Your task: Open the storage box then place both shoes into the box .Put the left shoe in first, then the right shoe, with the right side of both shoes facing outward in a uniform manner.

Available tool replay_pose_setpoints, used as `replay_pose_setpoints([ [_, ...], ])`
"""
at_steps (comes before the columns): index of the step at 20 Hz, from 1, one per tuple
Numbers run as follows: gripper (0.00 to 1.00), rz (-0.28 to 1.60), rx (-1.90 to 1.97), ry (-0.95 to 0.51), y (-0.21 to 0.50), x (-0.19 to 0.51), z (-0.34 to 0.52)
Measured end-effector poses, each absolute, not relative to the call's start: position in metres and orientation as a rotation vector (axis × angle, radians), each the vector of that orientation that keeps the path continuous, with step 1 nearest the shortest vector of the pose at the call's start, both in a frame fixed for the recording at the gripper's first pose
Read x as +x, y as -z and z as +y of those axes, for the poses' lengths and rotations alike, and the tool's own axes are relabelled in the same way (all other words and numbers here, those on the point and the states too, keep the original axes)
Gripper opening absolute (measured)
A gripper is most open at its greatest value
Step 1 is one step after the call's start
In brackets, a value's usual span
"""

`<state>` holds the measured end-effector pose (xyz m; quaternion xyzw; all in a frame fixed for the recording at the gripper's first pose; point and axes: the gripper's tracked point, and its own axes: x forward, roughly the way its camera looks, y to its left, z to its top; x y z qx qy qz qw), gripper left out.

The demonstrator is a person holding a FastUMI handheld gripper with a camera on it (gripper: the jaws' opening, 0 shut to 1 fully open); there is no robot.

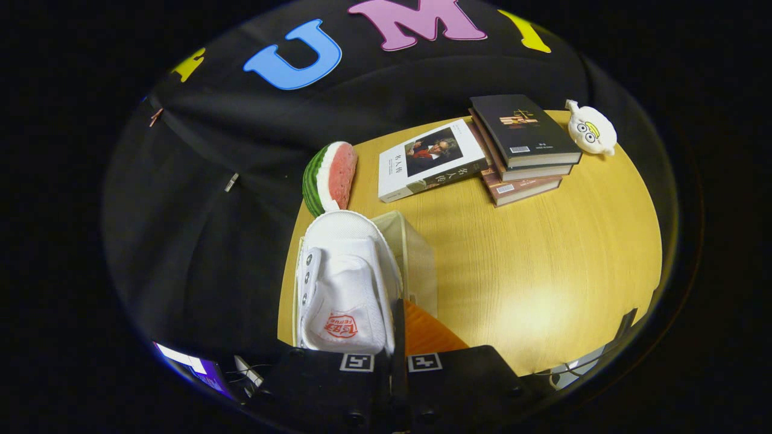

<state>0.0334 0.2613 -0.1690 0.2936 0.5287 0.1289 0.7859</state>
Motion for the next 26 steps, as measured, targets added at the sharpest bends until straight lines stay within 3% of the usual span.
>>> replay_pose_setpoints([
  [12, 0.07, 1.175, 0.533, -0.132, 0.219, 0.037, 0.292],
  [14, 0.36, 1.152, 0.572, -0.206, 0.207, 0.038, 0.313],
  [17, 1.0, 1.136, 0.547, -0.296, 0.194, 0.03, 0.325],
  [26, 0.99, 0.981, 0.536, -0.268, 0.168, 0.036, 0.278],
])
